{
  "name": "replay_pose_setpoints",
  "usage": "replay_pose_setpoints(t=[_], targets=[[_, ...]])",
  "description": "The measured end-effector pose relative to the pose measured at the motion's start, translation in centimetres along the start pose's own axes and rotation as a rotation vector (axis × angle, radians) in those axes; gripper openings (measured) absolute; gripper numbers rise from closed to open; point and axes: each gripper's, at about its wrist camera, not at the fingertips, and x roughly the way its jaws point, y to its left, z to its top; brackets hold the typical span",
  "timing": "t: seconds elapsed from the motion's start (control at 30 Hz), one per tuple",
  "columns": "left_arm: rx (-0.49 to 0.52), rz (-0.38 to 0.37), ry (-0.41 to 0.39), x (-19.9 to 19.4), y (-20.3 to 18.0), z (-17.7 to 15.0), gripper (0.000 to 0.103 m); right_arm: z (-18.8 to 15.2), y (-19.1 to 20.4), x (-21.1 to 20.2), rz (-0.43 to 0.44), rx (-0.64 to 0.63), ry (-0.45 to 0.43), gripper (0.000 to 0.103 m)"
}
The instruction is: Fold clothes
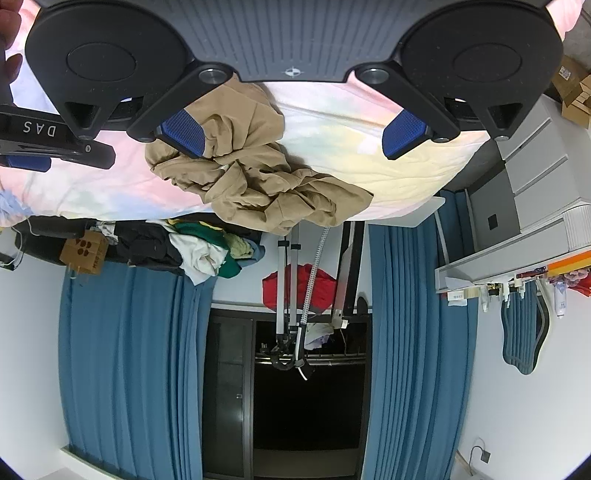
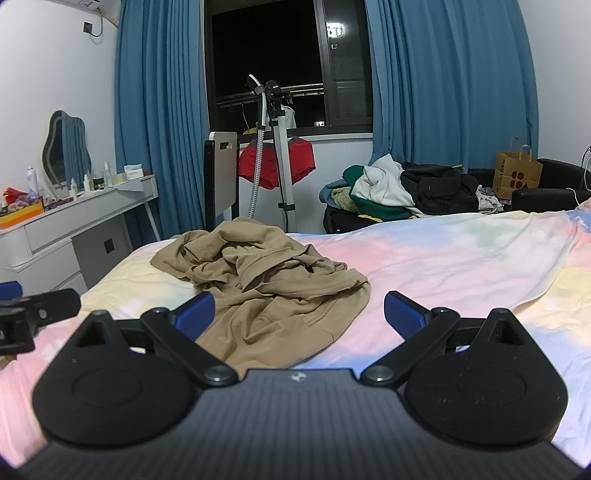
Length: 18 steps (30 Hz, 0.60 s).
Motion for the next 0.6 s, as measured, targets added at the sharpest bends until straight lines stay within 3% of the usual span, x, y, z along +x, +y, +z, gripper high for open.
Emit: replay_pose_setpoints(t=[0.17, 0.27, 0.6], targets=[[-0.035, 0.009, 0.021, 0.4, 0.7, 0.3, 0.103, -0.1, -0.1, 0.1, 0.006, 0.018, -0.007, 0.100], [-0.052, 0.014, -0.018, -1.0, 1.4, -0.3, 0.103, -0.2, -0.1, 0.2, 0.010, 0.028, -0.011, 0.100], [-0.015, 0.020, 0.023, 1.0, -0.2, -0.8, 0.103, -0.3, -0.6, 0.7, -0.013, 0.061, 0.002, 0.100]])
